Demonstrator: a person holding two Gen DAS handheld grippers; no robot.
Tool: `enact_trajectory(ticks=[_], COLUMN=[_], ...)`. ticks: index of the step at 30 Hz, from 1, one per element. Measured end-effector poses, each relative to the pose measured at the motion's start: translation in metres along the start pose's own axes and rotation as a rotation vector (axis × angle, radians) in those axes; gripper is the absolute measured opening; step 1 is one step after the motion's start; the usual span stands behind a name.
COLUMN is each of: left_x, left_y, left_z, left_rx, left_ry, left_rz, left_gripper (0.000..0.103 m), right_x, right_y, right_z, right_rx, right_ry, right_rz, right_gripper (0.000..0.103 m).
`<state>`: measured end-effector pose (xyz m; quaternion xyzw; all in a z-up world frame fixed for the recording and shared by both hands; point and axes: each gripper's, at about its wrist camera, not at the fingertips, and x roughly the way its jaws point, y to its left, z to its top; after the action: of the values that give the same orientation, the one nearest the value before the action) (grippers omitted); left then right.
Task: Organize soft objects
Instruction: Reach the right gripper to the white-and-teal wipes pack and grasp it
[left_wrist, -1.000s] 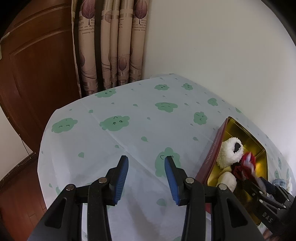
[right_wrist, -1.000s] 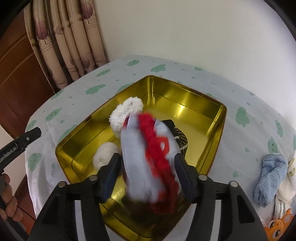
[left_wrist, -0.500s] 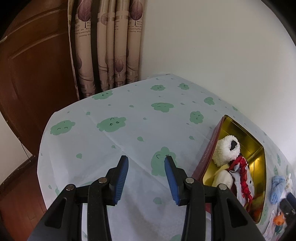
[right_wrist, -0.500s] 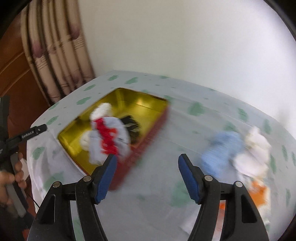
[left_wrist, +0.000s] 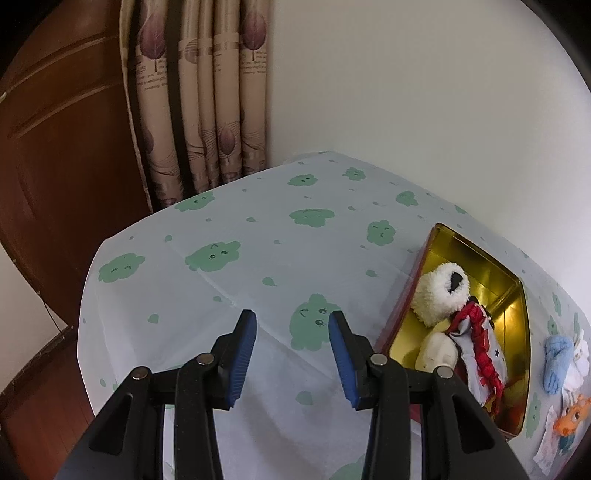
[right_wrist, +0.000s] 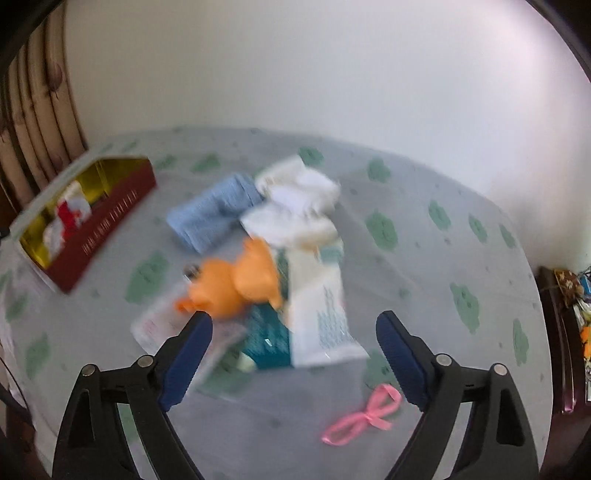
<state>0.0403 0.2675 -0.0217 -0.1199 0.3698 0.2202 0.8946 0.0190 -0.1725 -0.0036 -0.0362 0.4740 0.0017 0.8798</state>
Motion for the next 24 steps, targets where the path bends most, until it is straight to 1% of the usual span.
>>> enact_trajectory(ticks=[4,9,13,16,17,18,20,22,24], left_x=[-0.005,-0.013,-0.014,-0.012,-0.012,-0.012,-0.014,-0.017,-0.023], left_y=[-0.008,-0.015,-0.018,-0.022,-0.025,-0.027,-0.032,-0.040,-0.052], left_z=[-0.001,-0.002,-0.003,-0.005,-0.006,-0.006,-0.009,-0.012,-0.017], left_rx=[0.040,0.072,0.082,0.106,0.117,0.126,0.149,0.176,0.219], left_ry=[-0.024,-0.076,-0.082,-0.079,-0.082,-0.085,-0.084,-0.084,-0.087], left_rz=[-0.006,-0.013,-0.033,-0.026,-0.022,-0.023,-0.041,-0.073,-0.103], left_gripper=[0.042,0.042,0.042,0.042,0.042,0.042,0.042,0.042,0.042], right_x=[0.019,0.040,0.054,0.063,0.068,0.071,0.074,0.073,0.070], right_y=[-0.008,-0.011,-0.013,-0.013,-0.013,-0.013,-0.014,-0.012,-0.011], right_z=[-0.010,-0.012,-0.007,-0.004,-0.003,-0.003,-0.002,-0.001,-0.001], right_rx=[0.005,0.010,0.004,-0.001,-0.005,-0.003,0.001,-0.016,-0.034], right_ry=[0.033,0.053,0.051,0.032,0.030,0.028,0.014,0.001,-0.009], right_rz=[0.002,0.001,0.011,0.005,0.006,0.013,0.020,0.007,0.009], right_gripper=[0.090,0.090,0.090,0.090,0.088,0.080,0.079,0.074,0.067])
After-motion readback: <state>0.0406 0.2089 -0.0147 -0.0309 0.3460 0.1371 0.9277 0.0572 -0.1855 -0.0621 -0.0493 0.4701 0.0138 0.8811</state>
